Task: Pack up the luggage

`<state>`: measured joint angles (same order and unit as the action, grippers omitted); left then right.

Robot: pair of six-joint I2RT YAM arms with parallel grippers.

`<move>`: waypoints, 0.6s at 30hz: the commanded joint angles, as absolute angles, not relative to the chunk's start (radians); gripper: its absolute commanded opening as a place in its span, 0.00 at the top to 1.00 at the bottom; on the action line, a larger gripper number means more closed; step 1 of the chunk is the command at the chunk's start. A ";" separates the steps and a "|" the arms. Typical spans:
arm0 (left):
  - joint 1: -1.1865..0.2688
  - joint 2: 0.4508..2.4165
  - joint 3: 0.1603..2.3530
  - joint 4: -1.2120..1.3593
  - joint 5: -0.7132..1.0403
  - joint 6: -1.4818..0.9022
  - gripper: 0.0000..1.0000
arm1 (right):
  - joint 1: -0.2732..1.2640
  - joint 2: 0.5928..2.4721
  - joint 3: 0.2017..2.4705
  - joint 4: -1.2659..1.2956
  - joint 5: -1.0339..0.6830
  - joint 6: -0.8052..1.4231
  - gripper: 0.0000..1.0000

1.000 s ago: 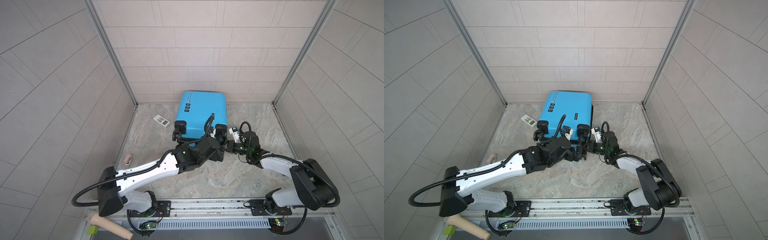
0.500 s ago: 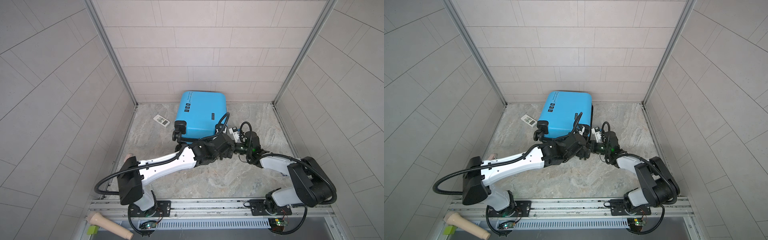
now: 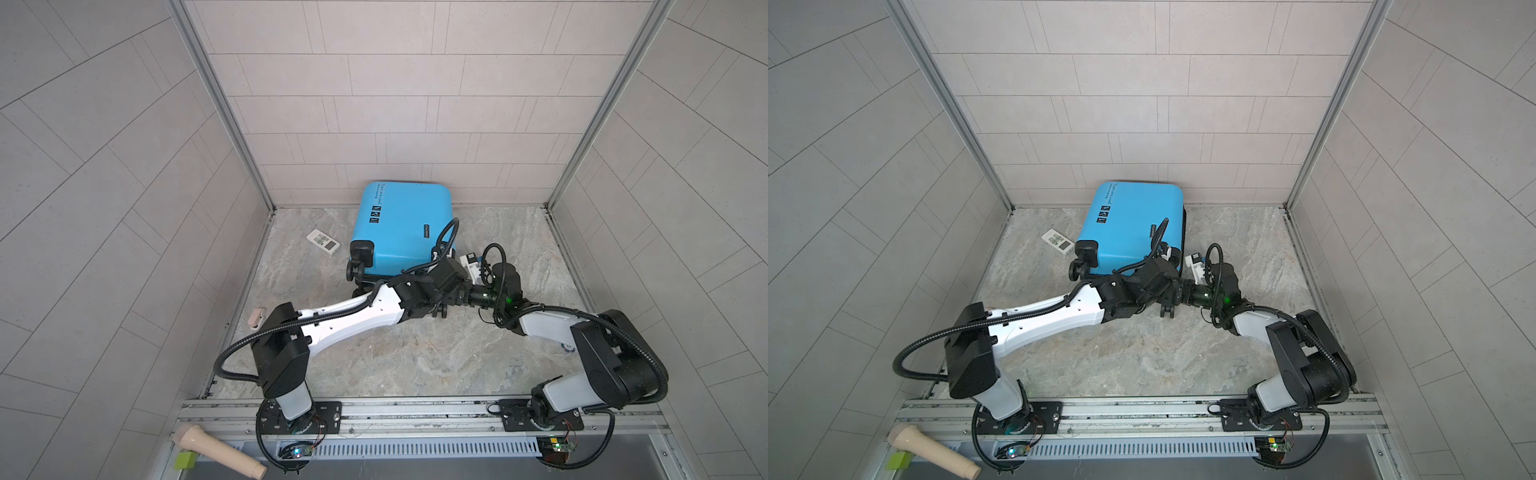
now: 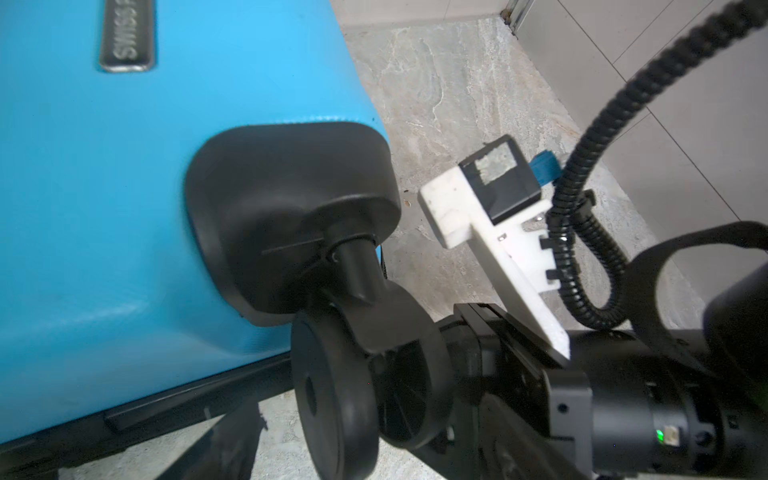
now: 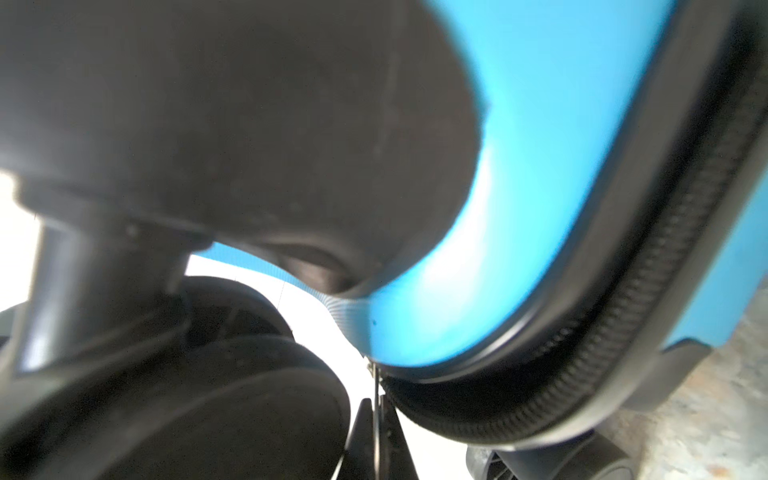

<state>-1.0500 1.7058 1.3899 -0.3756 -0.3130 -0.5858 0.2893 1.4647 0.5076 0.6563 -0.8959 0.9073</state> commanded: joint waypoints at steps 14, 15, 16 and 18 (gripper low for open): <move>-1.039 1.764 1.444 -0.415 -0.304 -0.586 0.55 | 0.268 1.484 0.483 0.632 -0.815 0.913 1.00; -1.037 1.768 1.445 -0.417 -0.298 -0.585 0.60 | 0.268 1.480 0.485 0.619 -0.815 0.904 1.00; -1.035 1.769 1.445 -0.419 -0.291 -0.586 0.64 | 0.268 1.474 0.487 0.600 -0.814 0.893 1.00; -1.033 1.764 1.441 -0.419 -0.283 -0.588 0.73 | 0.268 1.458 0.495 0.555 -0.811 0.867 1.00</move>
<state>-1.0431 1.7508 1.4208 -0.4084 -0.2996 -0.5930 0.2829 1.4696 0.4995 0.6678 -0.8783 0.9016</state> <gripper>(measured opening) 0.388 0.051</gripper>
